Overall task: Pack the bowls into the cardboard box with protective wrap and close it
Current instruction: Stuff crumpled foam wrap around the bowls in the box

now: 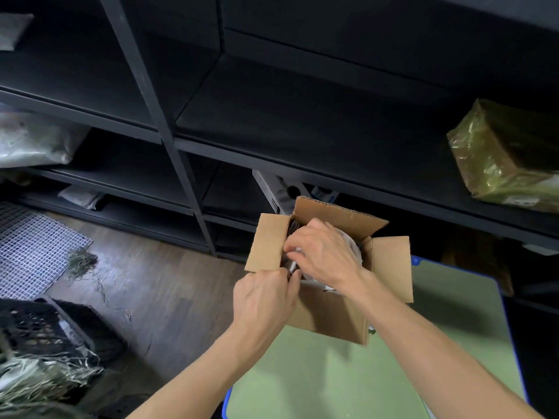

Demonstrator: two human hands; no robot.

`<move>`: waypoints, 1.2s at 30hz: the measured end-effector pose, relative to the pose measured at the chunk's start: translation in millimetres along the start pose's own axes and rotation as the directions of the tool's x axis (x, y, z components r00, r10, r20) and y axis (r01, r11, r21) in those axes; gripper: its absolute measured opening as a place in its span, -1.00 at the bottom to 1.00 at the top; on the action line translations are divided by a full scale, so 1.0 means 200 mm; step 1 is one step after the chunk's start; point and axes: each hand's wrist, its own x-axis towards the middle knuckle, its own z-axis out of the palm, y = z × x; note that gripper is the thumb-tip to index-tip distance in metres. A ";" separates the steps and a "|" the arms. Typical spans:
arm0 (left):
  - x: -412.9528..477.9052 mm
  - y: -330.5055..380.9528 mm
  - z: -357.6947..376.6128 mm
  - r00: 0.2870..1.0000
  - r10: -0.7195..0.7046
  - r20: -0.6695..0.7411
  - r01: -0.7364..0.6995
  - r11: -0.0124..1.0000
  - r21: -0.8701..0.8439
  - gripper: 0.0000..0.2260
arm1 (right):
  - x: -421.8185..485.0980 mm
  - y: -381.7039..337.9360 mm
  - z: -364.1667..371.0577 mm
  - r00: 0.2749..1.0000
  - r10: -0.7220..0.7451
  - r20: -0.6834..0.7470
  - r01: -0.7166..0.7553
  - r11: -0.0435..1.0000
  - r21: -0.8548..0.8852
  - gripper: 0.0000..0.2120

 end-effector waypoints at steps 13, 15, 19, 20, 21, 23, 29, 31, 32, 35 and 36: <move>0.09 0.05 -0.02 0.979 -0.112 0.172 0.119 0.992 -0.030 -0.77 | 0.03 -0.01 0.08 0.989 0.143 -0.028 -0.140 0.986 0.088 -0.82; 0.09 0.04 -0.02 0.978 -0.116 0.172 0.126 0.991 -0.048 -0.77 | 0.04 -0.03 0.09 0.992 0.129 -0.012 -0.129 0.992 0.012 -0.77; 0.08 0.04 -0.03 0.978 -0.112 0.175 0.127 0.989 -0.078 -0.76 | 0.04 -0.05 0.10 0.993 0.112 0.023 -0.111 0.993 -0.039 -0.72; 0.08 0.04 -0.03 0.977 -0.110 0.180 0.128 0.987 -0.092 -0.76 | 0.03 -0.05 0.09 0.995 0.095 0.035 -0.094 0.995 -0.045 -0.73; 0.07 0.03 -0.03 0.977 -0.109 0.184 0.131 0.985 -0.110 -0.76 | 0.01 -0.04 0.08 0.996 0.078 0.034 -0.077 0.997 -0.033 -0.74; 0.04 0.00 -0.04 0.979 -0.096 0.182 0.122 0.983 -0.138 -0.77 | -0.02 -0.01 0.05 0.996 0.090 -0.003 -0.090 0.994 0.063 -0.77; -0.07 -0.14 -0.02 0.997 -0.072 -0.030 0.055 0.918 -0.393 -0.87 | -0.07 0.03 0.01 0.995 0.074 -0.073 -0.061 0.985 0.163 -0.83; -0.04 -0.17 -0.03 0.994 -0.077 -0.079 0.035 0.897 -0.441 -0.89 | -0.08 0.02 0.01 0.996 0.045 -0.078 -0.030 0.983 0.183 -0.83; -0.01 -0.18 -0.03 0.993 -0.071 -0.098 0.022 0.901 -0.434 -0.89 | -0.09 0.01 0.01 0.998 0.034 -0.061 -0.020 0.977 0.214 -0.83; 0.10 -0.21 -0.04 0.994 -0.023 -0.109 -0.022 0.920 -0.392 -0.88 | -0.11 -0.01 0.05 1.000 -0.014 0.015 0.010 0.970 0.242 -0.77; 0.13 -0.21 -0.04 0.995 0.009 -0.104 -0.049 0.922 -0.385 -0.89 | -0.12 -0.01 0.07 0.999 -0.012 0.033 0.004 0.972 0.237 -0.73</move>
